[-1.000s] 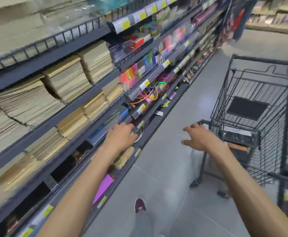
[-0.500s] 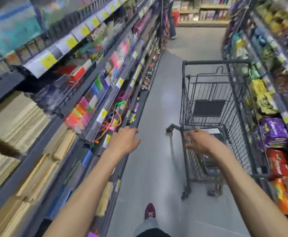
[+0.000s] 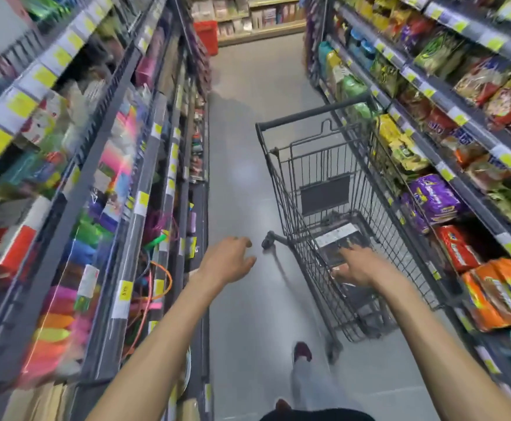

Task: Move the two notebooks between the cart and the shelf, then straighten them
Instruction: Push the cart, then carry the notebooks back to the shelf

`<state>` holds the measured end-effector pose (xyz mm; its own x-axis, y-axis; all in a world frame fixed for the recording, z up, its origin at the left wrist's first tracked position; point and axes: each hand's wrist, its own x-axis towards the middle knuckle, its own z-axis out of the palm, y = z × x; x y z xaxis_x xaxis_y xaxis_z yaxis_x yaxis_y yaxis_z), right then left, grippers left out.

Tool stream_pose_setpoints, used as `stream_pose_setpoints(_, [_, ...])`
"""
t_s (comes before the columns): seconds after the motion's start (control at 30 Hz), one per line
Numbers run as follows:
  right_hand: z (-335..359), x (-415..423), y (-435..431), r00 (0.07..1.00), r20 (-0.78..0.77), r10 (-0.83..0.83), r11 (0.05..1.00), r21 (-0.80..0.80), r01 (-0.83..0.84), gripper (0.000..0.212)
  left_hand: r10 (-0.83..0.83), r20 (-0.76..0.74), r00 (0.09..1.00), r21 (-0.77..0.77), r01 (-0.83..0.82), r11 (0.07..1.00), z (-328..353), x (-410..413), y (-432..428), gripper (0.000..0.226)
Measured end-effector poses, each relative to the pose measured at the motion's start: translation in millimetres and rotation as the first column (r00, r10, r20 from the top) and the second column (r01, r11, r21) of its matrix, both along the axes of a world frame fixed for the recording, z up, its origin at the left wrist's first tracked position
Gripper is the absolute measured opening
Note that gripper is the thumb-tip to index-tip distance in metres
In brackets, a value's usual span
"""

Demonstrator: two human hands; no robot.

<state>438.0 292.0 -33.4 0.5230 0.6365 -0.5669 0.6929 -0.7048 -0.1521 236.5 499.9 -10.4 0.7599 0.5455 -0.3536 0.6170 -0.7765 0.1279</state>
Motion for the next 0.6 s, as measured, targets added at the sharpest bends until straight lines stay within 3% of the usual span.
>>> stream_pose_setpoints(0.33, [-56,97,20,0.955,-0.192,-0.225,0.974,-0.030,0.223,0.058,-0.192,-0.034,0.981,-0.095,0.188,0.978,-25,148,55,0.035])
stream_pose_setpoints(0.47, [-94,131,19,0.899,-0.253,-0.358,0.930,-0.011,0.367,0.045,-0.250,-0.104,0.963,-0.145,0.234,0.961,-49,208,74,0.037])
stream_pose_setpoints(0.6, [-126,143,8,0.821,-0.330,-0.466,0.884,-0.128,0.450,0.037,-0.377,-0.125,0.918,-0.282,0.331,0.900,-76,256,78,0.039])
